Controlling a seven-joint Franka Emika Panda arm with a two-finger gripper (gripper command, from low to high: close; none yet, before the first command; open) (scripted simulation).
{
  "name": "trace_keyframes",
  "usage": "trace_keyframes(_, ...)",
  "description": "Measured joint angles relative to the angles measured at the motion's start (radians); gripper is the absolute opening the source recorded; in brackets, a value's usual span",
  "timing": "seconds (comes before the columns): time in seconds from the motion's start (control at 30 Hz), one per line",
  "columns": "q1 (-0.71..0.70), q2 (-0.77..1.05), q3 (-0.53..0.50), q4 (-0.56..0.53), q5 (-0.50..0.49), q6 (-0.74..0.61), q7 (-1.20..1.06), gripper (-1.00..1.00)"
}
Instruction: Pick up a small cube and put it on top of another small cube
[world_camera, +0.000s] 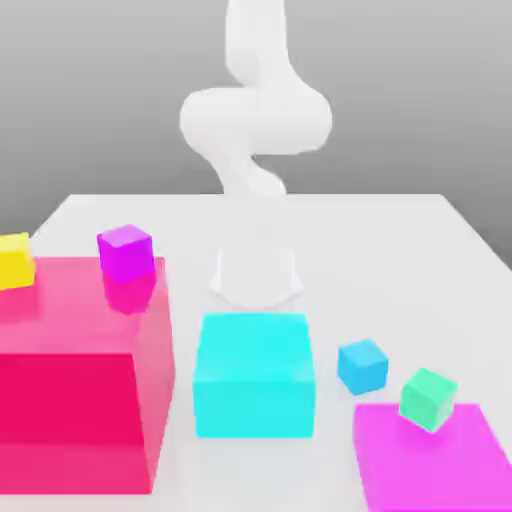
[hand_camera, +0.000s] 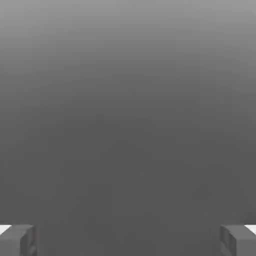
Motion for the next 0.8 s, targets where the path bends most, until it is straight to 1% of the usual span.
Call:
trace_keyframes(0.43, 0.278, 0.28, -0.059, -0.286, -0.045, 0.239, -0.541, 0.0)
trace_keyframes(0.8, 0.488, 0.515, -0.095, -0.525, -0.052, 0.437, -1.017, 0.0)
